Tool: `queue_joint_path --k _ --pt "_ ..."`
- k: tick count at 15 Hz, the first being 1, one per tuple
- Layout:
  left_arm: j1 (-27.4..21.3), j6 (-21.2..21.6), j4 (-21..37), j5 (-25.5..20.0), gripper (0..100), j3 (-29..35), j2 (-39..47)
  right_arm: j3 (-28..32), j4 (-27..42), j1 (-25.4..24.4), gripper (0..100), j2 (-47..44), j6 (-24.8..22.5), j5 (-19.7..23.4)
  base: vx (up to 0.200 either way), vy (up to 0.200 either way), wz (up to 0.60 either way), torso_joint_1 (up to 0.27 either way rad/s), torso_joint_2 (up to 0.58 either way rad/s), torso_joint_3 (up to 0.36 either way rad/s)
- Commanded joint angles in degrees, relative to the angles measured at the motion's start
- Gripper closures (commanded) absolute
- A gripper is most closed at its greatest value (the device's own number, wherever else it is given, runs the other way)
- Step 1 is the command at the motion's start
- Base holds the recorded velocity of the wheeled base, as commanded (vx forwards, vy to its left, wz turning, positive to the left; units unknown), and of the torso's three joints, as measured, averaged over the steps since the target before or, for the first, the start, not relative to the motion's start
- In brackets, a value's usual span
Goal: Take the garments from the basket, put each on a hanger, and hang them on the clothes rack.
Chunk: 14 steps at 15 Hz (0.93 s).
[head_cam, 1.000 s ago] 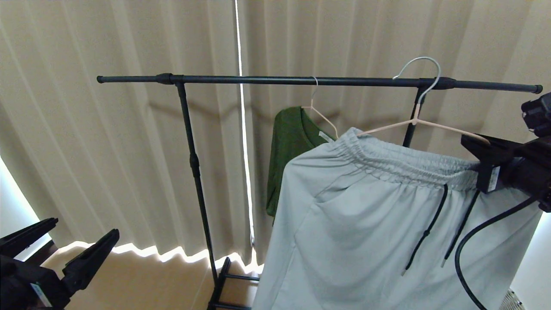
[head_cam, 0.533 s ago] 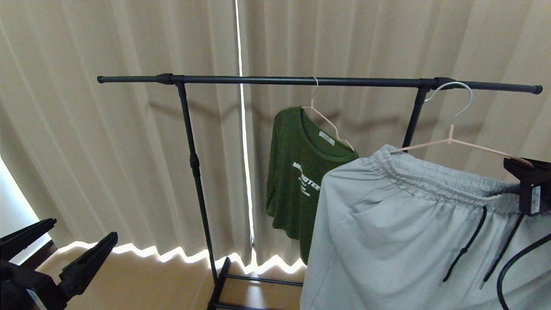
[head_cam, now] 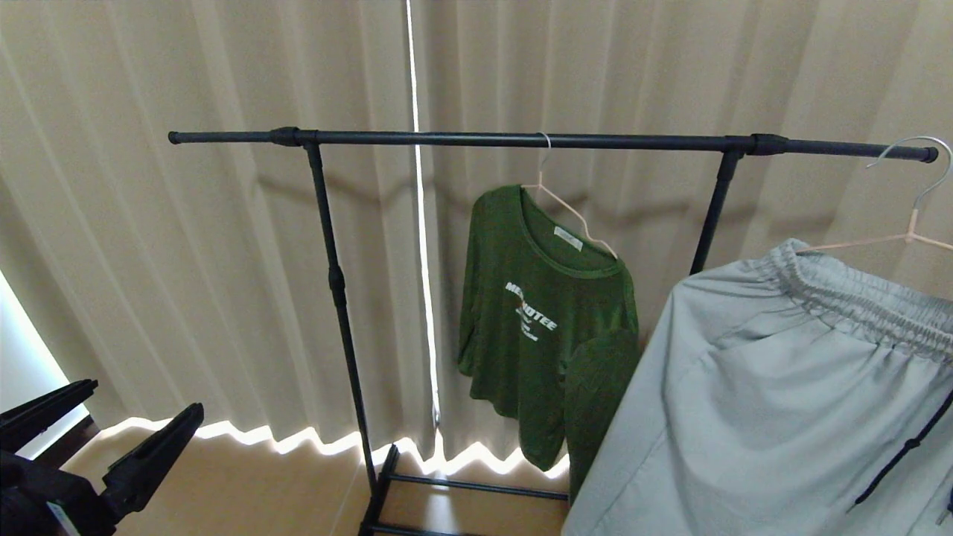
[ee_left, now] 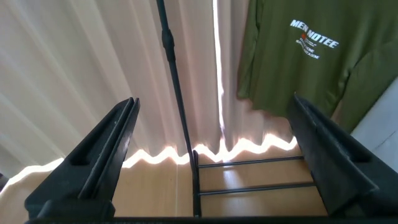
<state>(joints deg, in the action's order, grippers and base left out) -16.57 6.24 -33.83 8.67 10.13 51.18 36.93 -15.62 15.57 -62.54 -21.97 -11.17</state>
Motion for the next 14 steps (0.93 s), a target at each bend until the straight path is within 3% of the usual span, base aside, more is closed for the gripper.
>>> queue_joint_path --k 1,6,14 --pt "-0.04 0.0 -0.01 -0.05 0 -0.02 0.33 0.25 -0.12 1.57 100 -0.22 -0.18 -0.08 0.0 0.0 0.0 0.0 0.0 0.0" --pt "-0.04 -0.18 0.08 -0.05 0 0.5 1.65 0.69 -0.38 1.4 100 -0.39 0.26 0.18 0.0 0.0 0.0 0.0 0.0 0.0" --pt "-0.13 -0.35 0.08 -1.2 0 -0.29 3.23 1.75 -0.91 1.04 100 -1.36 0.7 0.27 0.2 0.0 0.0 0.004 0.0 0.003"
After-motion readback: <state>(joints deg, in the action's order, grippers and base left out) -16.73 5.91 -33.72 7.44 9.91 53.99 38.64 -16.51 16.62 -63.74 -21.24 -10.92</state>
